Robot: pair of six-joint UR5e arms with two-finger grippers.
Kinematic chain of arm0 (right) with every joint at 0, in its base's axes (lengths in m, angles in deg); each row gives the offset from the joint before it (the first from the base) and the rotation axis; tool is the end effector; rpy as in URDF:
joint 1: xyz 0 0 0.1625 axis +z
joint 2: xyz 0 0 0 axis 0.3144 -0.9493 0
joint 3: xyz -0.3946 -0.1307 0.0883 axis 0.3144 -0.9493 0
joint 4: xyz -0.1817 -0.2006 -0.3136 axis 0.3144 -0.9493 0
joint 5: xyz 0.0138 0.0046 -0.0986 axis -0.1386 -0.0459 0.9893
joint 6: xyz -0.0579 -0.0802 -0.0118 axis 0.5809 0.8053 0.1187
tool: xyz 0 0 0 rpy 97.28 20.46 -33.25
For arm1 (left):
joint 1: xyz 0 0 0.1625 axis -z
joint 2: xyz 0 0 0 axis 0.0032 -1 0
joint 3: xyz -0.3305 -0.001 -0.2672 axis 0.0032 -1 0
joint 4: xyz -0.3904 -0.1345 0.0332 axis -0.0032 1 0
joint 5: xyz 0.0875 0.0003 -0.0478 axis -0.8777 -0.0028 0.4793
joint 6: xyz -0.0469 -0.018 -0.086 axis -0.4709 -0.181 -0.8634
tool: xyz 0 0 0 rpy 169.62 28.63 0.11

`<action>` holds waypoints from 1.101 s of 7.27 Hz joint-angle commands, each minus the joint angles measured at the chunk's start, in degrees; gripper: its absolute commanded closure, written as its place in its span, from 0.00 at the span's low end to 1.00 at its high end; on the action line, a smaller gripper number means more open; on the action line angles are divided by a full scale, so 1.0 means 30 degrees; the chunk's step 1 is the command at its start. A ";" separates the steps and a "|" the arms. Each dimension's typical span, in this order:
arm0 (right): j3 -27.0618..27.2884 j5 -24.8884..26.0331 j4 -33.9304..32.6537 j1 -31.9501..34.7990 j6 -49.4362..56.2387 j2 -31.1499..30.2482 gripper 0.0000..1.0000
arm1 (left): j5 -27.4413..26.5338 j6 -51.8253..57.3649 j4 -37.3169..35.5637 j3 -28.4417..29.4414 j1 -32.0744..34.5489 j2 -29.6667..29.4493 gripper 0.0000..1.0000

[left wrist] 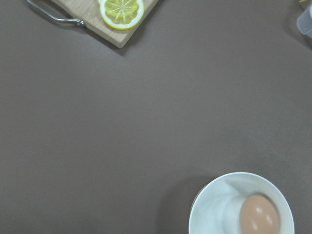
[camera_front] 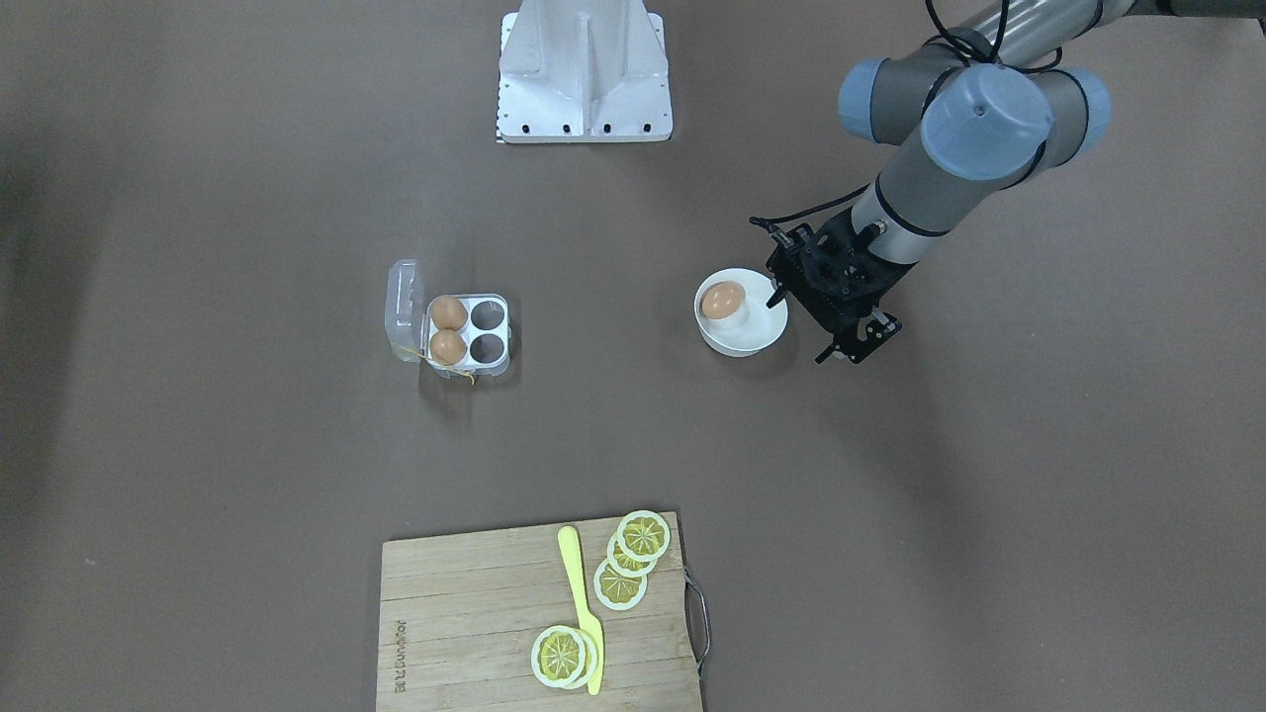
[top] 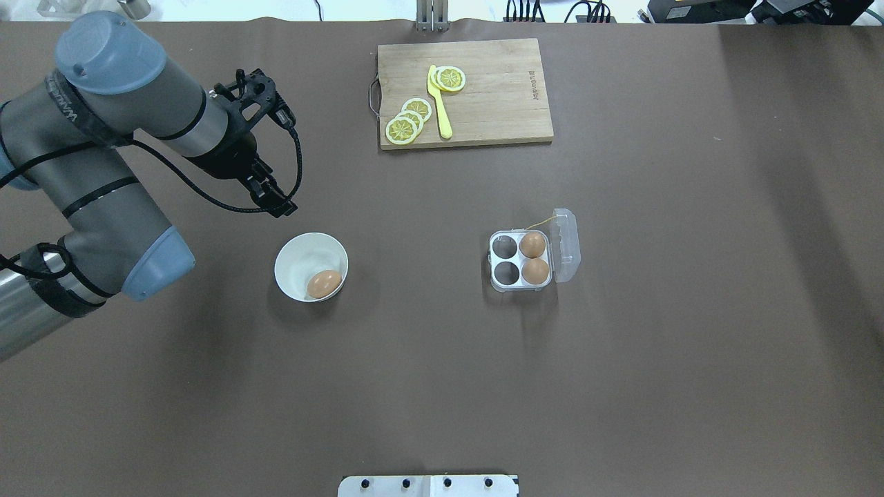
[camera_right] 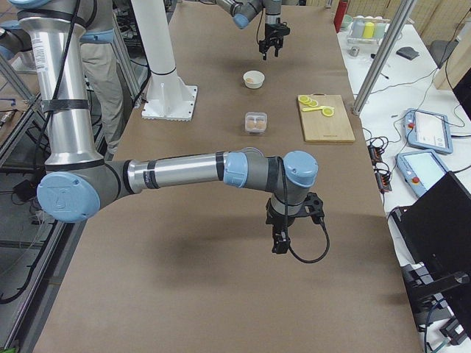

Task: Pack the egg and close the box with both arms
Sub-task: 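Move the left gripper over the white bowl and lower toward the egg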

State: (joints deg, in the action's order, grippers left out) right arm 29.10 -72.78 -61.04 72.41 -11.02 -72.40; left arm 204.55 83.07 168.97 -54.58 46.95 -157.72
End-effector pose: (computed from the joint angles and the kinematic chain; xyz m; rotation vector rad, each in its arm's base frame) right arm 0.0797 -0.5179 0.6080 -0.0132 -0.6574 -0.1979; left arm 0.3855 -0.5213 0.2745 0.5388 0.8995 0.8422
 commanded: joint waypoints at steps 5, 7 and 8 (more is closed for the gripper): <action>0.0455 -0.0052 -0.0029 -0.0042 -0.0028 -0.0052 0.00 | -0.1140 0.0030 0.0000 0.0099 -0.1904 0.0187 0.20; 0.0455 -0.0052 -0.0029 -0.0042 -0.0028 -0.0052 0.00 | -0.1316 0.0030 0.0000 0.0479 -0.2288 0.0100 0.21; 0.0426 -0.0110 -0.0029 -0.0042 -0.0028 -0.0052 0.00 | -0.1578 0.0030 0.0029 0.0742 -0.2405 -0.0017 0.21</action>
State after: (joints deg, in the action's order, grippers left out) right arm 30.43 -72.97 -61.13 72.29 -11.10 -72.56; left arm 200.57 83.16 168.98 -53.18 40.29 -157.46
